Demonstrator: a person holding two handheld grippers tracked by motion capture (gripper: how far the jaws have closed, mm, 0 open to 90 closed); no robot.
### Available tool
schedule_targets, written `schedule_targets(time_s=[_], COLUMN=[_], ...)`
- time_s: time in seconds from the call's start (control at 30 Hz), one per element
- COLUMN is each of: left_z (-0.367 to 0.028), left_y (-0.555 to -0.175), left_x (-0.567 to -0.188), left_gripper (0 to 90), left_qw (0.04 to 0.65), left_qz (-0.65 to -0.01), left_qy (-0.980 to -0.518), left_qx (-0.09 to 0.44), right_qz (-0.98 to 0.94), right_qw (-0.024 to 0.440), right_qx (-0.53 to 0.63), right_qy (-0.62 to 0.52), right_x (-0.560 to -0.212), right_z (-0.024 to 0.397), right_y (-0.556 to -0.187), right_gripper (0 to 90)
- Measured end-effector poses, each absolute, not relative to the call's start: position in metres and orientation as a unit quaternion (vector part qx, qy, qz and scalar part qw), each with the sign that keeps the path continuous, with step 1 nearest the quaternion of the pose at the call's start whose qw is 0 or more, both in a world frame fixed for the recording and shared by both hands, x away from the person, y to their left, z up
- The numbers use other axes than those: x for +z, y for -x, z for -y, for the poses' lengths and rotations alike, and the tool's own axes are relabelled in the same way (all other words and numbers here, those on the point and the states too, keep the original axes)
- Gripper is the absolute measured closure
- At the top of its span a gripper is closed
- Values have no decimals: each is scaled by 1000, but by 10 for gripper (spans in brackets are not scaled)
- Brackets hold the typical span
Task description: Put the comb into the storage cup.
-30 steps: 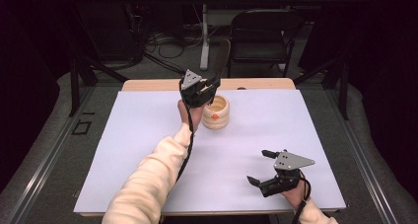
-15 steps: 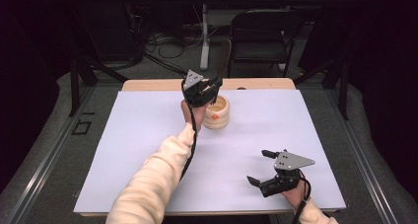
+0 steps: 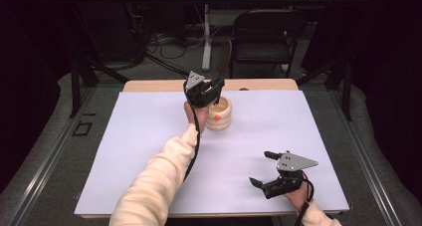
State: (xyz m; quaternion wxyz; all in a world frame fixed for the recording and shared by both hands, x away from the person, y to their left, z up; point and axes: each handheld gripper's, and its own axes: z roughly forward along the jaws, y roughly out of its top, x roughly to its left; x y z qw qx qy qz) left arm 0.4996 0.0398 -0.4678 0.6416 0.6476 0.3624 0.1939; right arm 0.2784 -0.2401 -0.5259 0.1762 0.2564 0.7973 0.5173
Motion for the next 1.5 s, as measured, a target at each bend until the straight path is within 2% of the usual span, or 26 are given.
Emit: schedule_targets(time_s=[1.5], left_z=[-40], left_y=[-503], left_x=[-490], left_gripper=[720], left_qw=[635], left_qz=[-343], left_qy=[-666], left_qx=[189], right_qz=[-799], right_qw=[177], right_qx=[516], right_qy=[-254], right_x=[-526], right_z=[240], right_y=[-278], right_gripper=[0])
